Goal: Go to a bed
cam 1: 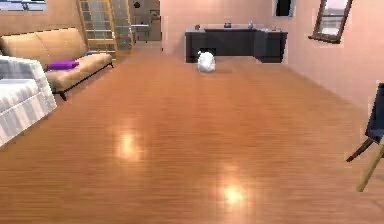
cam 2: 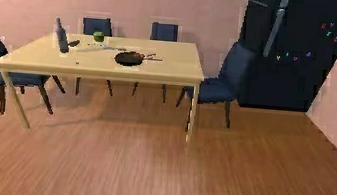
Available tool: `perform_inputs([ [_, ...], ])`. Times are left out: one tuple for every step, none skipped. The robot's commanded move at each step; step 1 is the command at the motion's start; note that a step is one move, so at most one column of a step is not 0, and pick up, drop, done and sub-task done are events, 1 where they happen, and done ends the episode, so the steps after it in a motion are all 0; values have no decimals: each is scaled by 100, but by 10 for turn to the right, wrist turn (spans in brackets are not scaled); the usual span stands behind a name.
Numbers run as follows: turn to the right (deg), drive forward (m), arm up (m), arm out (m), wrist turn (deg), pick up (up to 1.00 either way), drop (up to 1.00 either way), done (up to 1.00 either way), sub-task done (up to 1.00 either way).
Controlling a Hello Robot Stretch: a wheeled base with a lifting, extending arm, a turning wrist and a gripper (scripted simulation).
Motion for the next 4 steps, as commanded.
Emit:
perform_inputs([
  [-450,0,0,0,0,0,0,0,0],
  [-270,0,0,0,0,0,0,0,0],
  [0,100,0,0,0,0,0,0,0],
  [0,100,0,0,0,0,0,0,0],
])
